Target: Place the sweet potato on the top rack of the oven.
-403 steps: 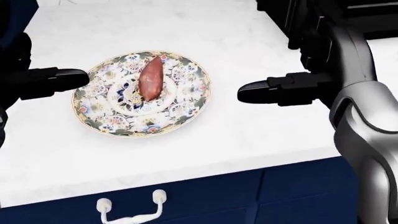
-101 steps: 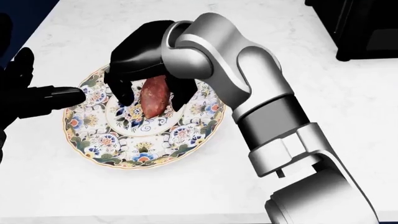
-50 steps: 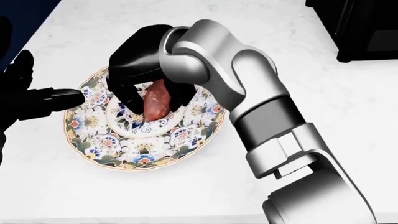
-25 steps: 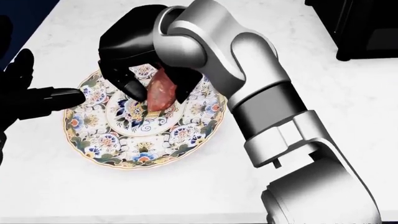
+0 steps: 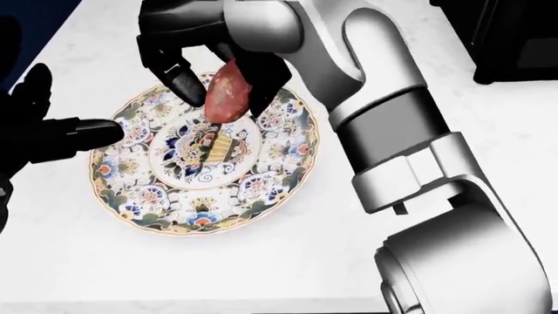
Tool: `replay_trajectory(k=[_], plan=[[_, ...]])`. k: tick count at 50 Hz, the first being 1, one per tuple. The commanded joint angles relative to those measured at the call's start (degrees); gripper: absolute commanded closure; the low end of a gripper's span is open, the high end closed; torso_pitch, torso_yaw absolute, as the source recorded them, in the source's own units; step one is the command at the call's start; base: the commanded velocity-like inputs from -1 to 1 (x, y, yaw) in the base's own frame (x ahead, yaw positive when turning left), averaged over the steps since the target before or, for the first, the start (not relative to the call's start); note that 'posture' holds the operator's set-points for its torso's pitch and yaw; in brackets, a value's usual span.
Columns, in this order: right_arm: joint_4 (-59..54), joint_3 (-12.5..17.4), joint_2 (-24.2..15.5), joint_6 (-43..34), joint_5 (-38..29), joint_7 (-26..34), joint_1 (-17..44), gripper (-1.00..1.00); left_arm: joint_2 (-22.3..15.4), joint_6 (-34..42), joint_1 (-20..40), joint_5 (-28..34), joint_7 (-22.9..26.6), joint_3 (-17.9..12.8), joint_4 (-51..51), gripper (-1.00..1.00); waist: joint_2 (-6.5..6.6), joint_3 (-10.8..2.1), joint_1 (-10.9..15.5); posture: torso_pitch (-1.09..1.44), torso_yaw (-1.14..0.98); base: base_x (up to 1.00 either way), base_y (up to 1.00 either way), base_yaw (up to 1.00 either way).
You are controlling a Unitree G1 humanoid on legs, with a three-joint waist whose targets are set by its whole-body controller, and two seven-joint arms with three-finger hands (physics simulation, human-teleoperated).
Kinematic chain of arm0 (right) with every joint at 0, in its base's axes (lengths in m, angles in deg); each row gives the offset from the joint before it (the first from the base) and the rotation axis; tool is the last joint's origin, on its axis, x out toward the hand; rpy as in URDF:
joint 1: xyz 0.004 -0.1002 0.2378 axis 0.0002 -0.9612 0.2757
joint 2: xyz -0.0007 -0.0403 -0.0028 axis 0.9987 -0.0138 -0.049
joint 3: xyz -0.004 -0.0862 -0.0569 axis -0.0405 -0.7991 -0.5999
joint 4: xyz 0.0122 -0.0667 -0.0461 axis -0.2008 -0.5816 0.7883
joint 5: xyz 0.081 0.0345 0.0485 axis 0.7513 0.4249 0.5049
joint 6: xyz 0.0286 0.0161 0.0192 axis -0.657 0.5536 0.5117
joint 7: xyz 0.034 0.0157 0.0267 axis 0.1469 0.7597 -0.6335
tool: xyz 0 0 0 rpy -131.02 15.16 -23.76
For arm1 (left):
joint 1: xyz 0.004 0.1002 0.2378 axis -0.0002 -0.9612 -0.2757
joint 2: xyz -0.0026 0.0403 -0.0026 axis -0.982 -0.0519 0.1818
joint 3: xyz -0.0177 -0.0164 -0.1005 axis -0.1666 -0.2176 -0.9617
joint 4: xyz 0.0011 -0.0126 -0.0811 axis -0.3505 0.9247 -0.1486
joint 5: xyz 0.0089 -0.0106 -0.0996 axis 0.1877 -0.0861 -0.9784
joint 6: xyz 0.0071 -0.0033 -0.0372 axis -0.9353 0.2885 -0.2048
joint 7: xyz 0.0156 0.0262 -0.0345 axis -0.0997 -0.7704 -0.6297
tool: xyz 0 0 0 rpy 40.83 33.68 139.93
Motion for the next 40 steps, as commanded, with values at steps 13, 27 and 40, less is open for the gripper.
replay_trajectory(k=[13,27,40], plan=[[0.1,2.5,-6.1,-4.0,2.0,-0.3,7.7,1.0,-1.2,-0.4,2.7,-0.3,-0.5,-0.7,-2.9,-1.0,0.12,-1.71,-0.1,0.0,0.0,0.0,0.0,0.0],[-1.2,3.1,-9.7,-3.6,1.7,-0.3,9.9,1.0,-1.4,0.1,4.2,-0.3,-0.9,-0.5,-2.7,-1.0,0.09,-2.55,0.3,0.0,0.0,0.0,-0.01,0.0],[-1.0,3.1,-10.1,-3.8,1.1,-1.1,9.7,1.0,-1.3,0.3,4.0,-0.5,-1.0,-0.5,-3.1,-1.0,-3.76,-3.34,0.9,0.0,0.0,-0.09,-0.11,0.0]])
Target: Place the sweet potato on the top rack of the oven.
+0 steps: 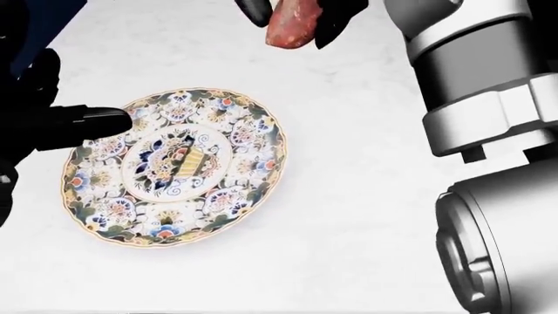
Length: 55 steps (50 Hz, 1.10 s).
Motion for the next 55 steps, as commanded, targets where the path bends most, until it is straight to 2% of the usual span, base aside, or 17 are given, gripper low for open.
replay_trajectory(k=[1,13,15,16,17,18,19,30,33,35,36,37,41,49,52,54,55], plan=[[2.3,0.5,0.1,0.1,0.6,-1.3,2.8,1.0,-1.2,-1.9,1.5,0.3,-0.3,-1.7,-1.7,-1.0,0.04,-2.06,0.7,0.0,0.0,-0.17,-0.05,0.0],[2.2,0.4,0.2,0.3,0.2,-1.6,2.2,1.0,-1.2,-2.4,1.9,0.4,-0.2,-1.6,-0.9,-1.0,4.16,-1.35,1.2,0.0,0.0,-0.17,-0.04,0.0],[2.1,0.4,0.2,0.3,0.2,-1.7,2.4,1.0,-1.3,-2.1,2.0,0.3,-0.3,-1.6,-1.1,-1.0,6.35,-1.42,1.0,0.0,0.0,-0.18,0.0,0.0],[2.1,0.4,0.2,0.3,0.2,-1.6,2.6,1.0,-1.3,-2.2,2.0,0.3,-0.3,-1.6,-1.0,-1.0,8.5,-2.07,1.0,0.0,0.0,-0.17,0.0,0.0],[2.1,0.4,0.2,0.3,0.1,-1.7,2.4,1.0,-1.3,-2.3,2.0,0.3,-0.3,-1.6,-0.9,-1.0,6.03,-1.43,1.0,0.0,0.0,-0.18,0.0,0.0],[2.0,0.3,0.2,0.4,0.1,-1.9,2.4,1.0,-1.3,-2.4,1.9,0.3,-0.2,-1.6,-0.9,-1.0,7.12,-1.73,0.7,0.0,0.0,-0.17,0.0,0.0],[1.9,0.3,0.2,0.4,0.1,-2.0,2.4,1.0,-1.2,-2.6,1.8,0.3,-0.2,-1.6,-0.8,-1.0,6.95,-1.98,0.8,0.0,0.0,-0.18,0.0,0.0],[2.6,0.4,0.3,0.3,0.0,-1.9,1.8,1.0,-1.3,-2.1,1.7,0.2,-0.3,-1.6,-1.4,-1.0,3.08,-1.9,0.2,0.0,0.0,-0.18,0.0,0.0],[2.7,0.4,0.3,0.3,0.0,-2.0,1.4,1.0,-1.3,-2.3,1.5,0.4,-0.2,-1.6,-1.3,-1.0,1.36,-1.65,0.1,0.0,0.0,-0.18,0.0,0.0],[2.9,0.4,0.3,0.3,0.0,-2.1,1.2,1.0,-1.2,-2.3,1.5,0.4,-0.3,-1.6,-1.3,-1.0,-1.46,-2.02,0.0,0.0,0.0,-0.18,0.0,0.0],[2.9,0.4,0.3,0.3,0.0,-2.2,1.2,1.0,-1.2,-2.3,1.5,0.4,-0.3,-1.6,-1.3,-1.0,-1.81,-2.39,0.3,0.0,0.0,-0.17,0.0,0.0],[2.8,0.4,0.3,0.3,-0.1,-2.2,1.3,1.0,-1.2,-2.4,1.5,0.4,-0.2,-1.6,-1.2,-1.0,-0.81,-1.79,0.0,0.0,0.0,-0.18,0.0,0.0],[3.0,0.4,0.4,0.2,-0.2,-2.2,1.1,1.0,-1.2,-2.6,1.3,0.4,-0.2,-1.7,-1.1,-1.0,-0.13,-2.33,0.6,0.0,0.0,-0.17,0.0,0.0],[3.5,0.2,0.8,-0.1,-0.6,-2.0,0.7,1.0,-1.4,-2.1,1.2,0.2,-0.3,-1.9,-1.6,-1.0,2.76,-1.08,1.3,0.0,0.0,-0.17,0.0,0.02],[2.9,0.3,0.8,-0.1,-0.7,-2.4,1.0,1.0,-1.4,-2.2,1.6,0.2,-0.4,-1.8,-1.2,-1.0,5.44,-1.01,1.4,0.0,0.0,-0.18,0.0,0.45],[2.5,0.2,0.7,-0.1,-0.8,-2.8,1.0,1.0,-1.4,-2.4,1.7,0.2,-0.3,-1.8,-0.9,-1.0,9.71,-1.82,1.7,0.0,0.0,-0.17,0.0,0.88],[2.4,0.2,0.7,-0.1,-0.9,-2.8,1.0,1.0,-1.4,-2.5,1.6,0.2,-0.3,-1.8,-0.9,-1.0,8.27,-1.49,2.2,0.0,0.0,-0.18,0.0,1.0]])
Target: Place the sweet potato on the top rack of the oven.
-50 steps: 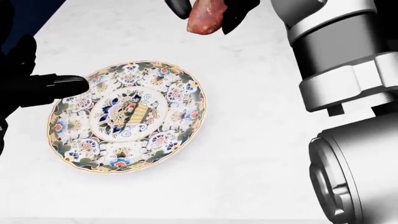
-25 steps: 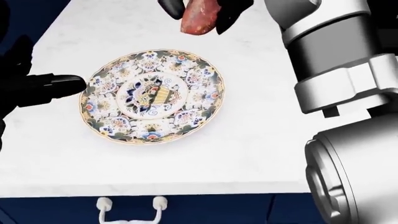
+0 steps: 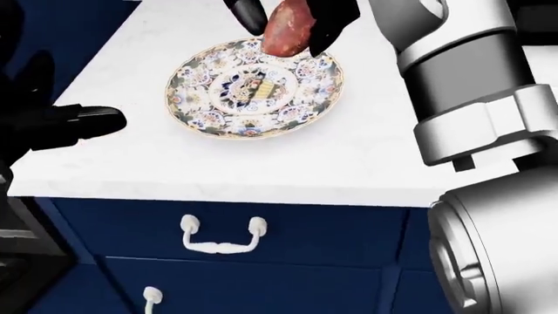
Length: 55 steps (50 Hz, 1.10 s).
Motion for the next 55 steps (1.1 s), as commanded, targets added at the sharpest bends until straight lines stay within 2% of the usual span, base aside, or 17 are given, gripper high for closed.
replay_trajectory(k=[1,4,12,14,15,16,18,20,27,32,37,41,45,46,47,50,55], plan=[[1.6,0.5,-0.5,0.2,0.5,-1.4,2.4,1.0,-0.9,-2.1,1.5,0.4,-0.3,-1.2,-2.0,-1.0,0.65,-2.0,-0.1,0.0,0.0,-0.18,0.0,1.0],[1.4,0.4,-0.5,0.2,0.3,-1.8,2.4,1.0,-0.9,-2.0,1.6,0.4,-0.3,-1.2,-2.0,-1.0,-0.55,-2.88,0.3,0.0,0.0,-0.17,0.0,1.0],[2.1,0.5,-0.5,0.1,0.0,-1.8,1.8,1.0,-0.6,-2.2,1.0,0.4,-0.3,-1.0,-2.3,-1.0,-5.2,-0.46,0.0,0.0,0.0,-0.18,0.0,1.0],[2.0,0.5,-0.5,0.1,0.0,-1.9,1.7,1.0,-0.6,-1.9,1.0,0.4,-0.4,-1.0,-2.5,-1.0,-7.85,-0.79,0.1,0.0,0.0,-0.17,0.0,1.0],[1.9,0.5,-0.4,0.1,0.0,-1.9,1.8,1.0,-0.6,-1.9,0.9,0.4,-0.4,-1.1,-2.6,-1.0,-11.21,-2.0,-0.1,0.0,0.0,-0.17,0.0,1.0],[2.1,0.5,-0.4,0.0,0.0,-1.8,1.7,1.0,-0.6,-2.0,0.8,0.4,-0.3,-1.1,-2.6,-1.0,-7.81,-0.38,-0.4,0.0,0.0,-0.17,0.0,1.0],[2.0,0.4,-0.3,0.0,-0.2,-2.0,1.7,1.0,-0.7,-2.3,0.6,0.4,-0.1,-1.3,-2.4,-1.0,-8.81,-1.63,0.5,0.0,0.0,-0.18,0.0,1.0],[2.0,0.4,-0.1,-0.1,-0.2,-1.9,1.8,1.0,-0.7,-2.4,0.5,0.4,-0.1,-1.4,-2.4,-1.0,-7.88,-1.44,0.7,0.0,0.0,-0.17,0.0,1.0],[1.3,0.4,0.0,-0.1,-0.2,-2.9,1.9,1.0,-0.8,-2.5,0.5,0.4,0.0,-1.4,-2.3,-1.0,-2.61,-0.38,0.4,0.0,0.0,-0.17,0.0,1.0],[1.6,0.4,0.0,-0.2,-0.2,-2.7,1.5,1.0,-0.8,-2.2,0.6,0.4,-0.1,-1.4,-2.6,-1.0,1.61,-1.51,0.5,0.0,0.0,-0.1,0.0,1.0],[1.0,0.3,0.1,0.0,-0.3,-3.2,1.5,1.0,-0.8,-2.2,1.0,0.4,-0.2,-1.3,-2.1,-1.0,-2.48,-1.43,1.2,0.0,0.0,-0.03,0.0,1.0],[0.2,0.2,0.2,0.0,-0.5,-3.7,1.9,1.0,-0.9,-2.0,0.8,0.3,-0.3,-1.4,-2.3,-1.0,-5.1,0.2,0.5,0.0,0.0,0.0,0.0,1.0],[0.2,0.2,0.4,-0.1,-0.6,-3.8,1.6,1.0,-0.9,-2.1,0.7,0.3,-0.2,-1.4,-2.3,-1.0,-11.91,0.57,0.3,0.0,0.0,0.35,0.0,1.0],[0.2,0.2,0.4,-0.2,-0.6,-3.8,1.6,1.0,-0.9,-2.3,0.7,0.3,-0.1,-1.4,-2.2,-1.0,-12.8,0.69,0.4,0.0,0.0,0.52,0.0,0.95],[0.2,0.2,0.4,-0.1,-0.6,-3.9,1.5,1.0,-0.9,-2.2,0.7,0.3,-0.2,-1.4,-2.3,-1.0,-10.11,2.95,1.0,0.0,0.0,0.52,0.0,0.95],[0.3,0.1,0.3,0.0,-0.7,-3.8,1.4,1.0,-0.7,-2.7,0.4,0.4,0.0,-1.4,-2.1,-1.0,-10.74,0.46,1.7,0.0,0.0,0.55,0.0,0.92],[0.5,0.3,0.1,-0.1,-0.6,-3.7,1.3,1.0,-0.7,-2.0,0.2,0.3,-0.3,-1.4,-2.8,-1.0,-8.96,-0.13,0.7,0.0,0.0,0.66,0.0,0.73]])
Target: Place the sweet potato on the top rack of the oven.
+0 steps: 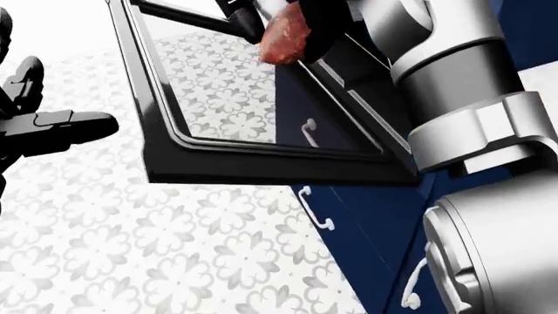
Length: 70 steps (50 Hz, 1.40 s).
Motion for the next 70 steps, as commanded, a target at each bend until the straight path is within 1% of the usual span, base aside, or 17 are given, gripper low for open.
replay_trajectory(k=[1,6,7,14,18,20,21,30,32,34,40,43,50,55,59,66,70], plan=[[1.7,0.8,-0.7,-0.4,0.4,-1.0,2.3,1.0,-0.7,-1.6,1.8,-0.2,0.1,-0.3,-1.9,-1.0,0.37,-1.42,-0.7,0.0,0.0,0.75,0.0,0.49],[1.7,0.8,-0.6,-0.6,0.4,-1.1,2.4,1.0,-0.6,-1.8,1.7,-0.1,0.2,-0.2,-1.9,-1.0,8.17,-2.74,-3.2,0.0,0.0,0.82,0.0,0.18],[1.8,0.8,-0.7,-0.6,0.3,-1.0,2.2,1.0,-0.6,-1.9,1.7,-0.1,0.2,-0.3,-1.8,-1.0,7.48,-0.24,-3.3,0.0,0.0,0.84,0.0,0.0],[2.9,0.6,-0.4,-0.3,0.1,-0.8,2.0,1.0,-0.7,-1.8,2.1,-0.1,0.3,-0.3,-1.6,-1.0,7.3,-1.17,-4.4,0.0,0.0,0.49,0.0,0.0],[2.5,0.8,-0.5,-0.8,-0.1,-0.9,2.6,1.0,-0.7,-1.8,2.1,-0.2,0.3,-0.4,-1.5,-1.0,3.4,-0.41,-3.9,0.0,0.0,0.0,0.0,0.0],[1.8,0.7,-0.8,-0.6,-0.6,-1.9,3.1,1.0,-0.6,-2.1,2.1,-0.1,0.4,-0.2,-1.3,-1.0,-1.25,-1.5,-4.5,0.0,0.0,0.0,0.0,0.0],[1.7,0.8,-0.8,-0.7,-0.5,-1.9,3.4,1.0,-0.6,-2.0,2.2,-0.1,0.3,-0.2,-1.3,-1.0,1.41,-0.51,-3.1,0.0,0.0,0.0,0.0,0.0],[0.8,1.2,-0.9,-1.2,0.4,-2.1,5.4,1.0,-0.7,-1.2,1.9,0.1,0.1,0.0,-2.9,-1.0,0.97,1.76,-3.9,0.0,0.0,0.0,0.0,0.0],[0.8,1.2,-1.1,-1.3,0.4,-1.9,5.7,1.0,-0.8,-1.2,1.8,0.2,0.2,0.0,-3.3,-1.0,2.93,0.91,-4.3,0.0,0.0,0.0,0.0,0.0],[0.5,1.3,-1.5,-1.5,0.5,-2.1,6.2,1.0,-0.7,-1.2,1.7,0.4,0.3,0.0,-3.5,-1.0,7.05,-0.86,-4.5,0.0,0.0,0.0,0.0,0.0],[0.2,1.6,-2.3,-1.8,0.8,-2.1,7.4,1.0,-0.2,-1.0,2.0,0.8,0.3,0.4,-3.4,-1.0,3.07,-1.75,-2.9,0.0,0.0,0.0,0.0,0.0],[-0.2,1.6,-2.7,-1.8,0.9,-1.9,8.1,1.0,-0.1,-0.9,2.2,0.9,0.3,0.5,-3.5,-1.0,3.62,-3.31,-2.2,0.0,0.0,0.0,-0.03,0.0],[-2.1,1.6,-3.6,-1.7,0.9,-1.5,11.1,1.0,-0.1,-0.3,2.6,0.8,0.1,0.3,-3.9,-1.0,7.18,-3.2,-2.4,0.0,0.0,0.0,-0.37,0.0],[-3.4,1.8,-4.1,-1.6,1.1,-1.5,12.3,1.0,-0.2,-0.6,2.7,0.8,0.2,0.2,-3.5,-1.0,5.18,-2.52,-2.7,0.0,0.0,0.0,-0.44,0.0],[-4.0,1.9,-4.6,-1.7,1.3,-1.1,13.4,1.0,-0.2,-0.6,3.0,0.8,0.1,0.4,-3.5,-1.0,0.59,-3.08,-2.4,0.0,0.0,0.0,-0.49,0.0],[-6.4,1.7,-4.5,-1.5,1.0,-2.8,14.7,1.0,-0.3,-0.6,2.7,0.7,0.1,0.1,-3.5,-1.0,2.45,-2.33,-1.9,0.0,0.0,0.0,-0.47,0.0],[-6.7,1.6,-4.5,-1.8,0.9,-3.3,14.8,1.0,-0.7,-0.7,3.1,0.8,-0.4,-0.5,-3.5,-1.0,1.42,-2.29,-1.4,0.0,0.0,0.0,-0.12,0.0]])
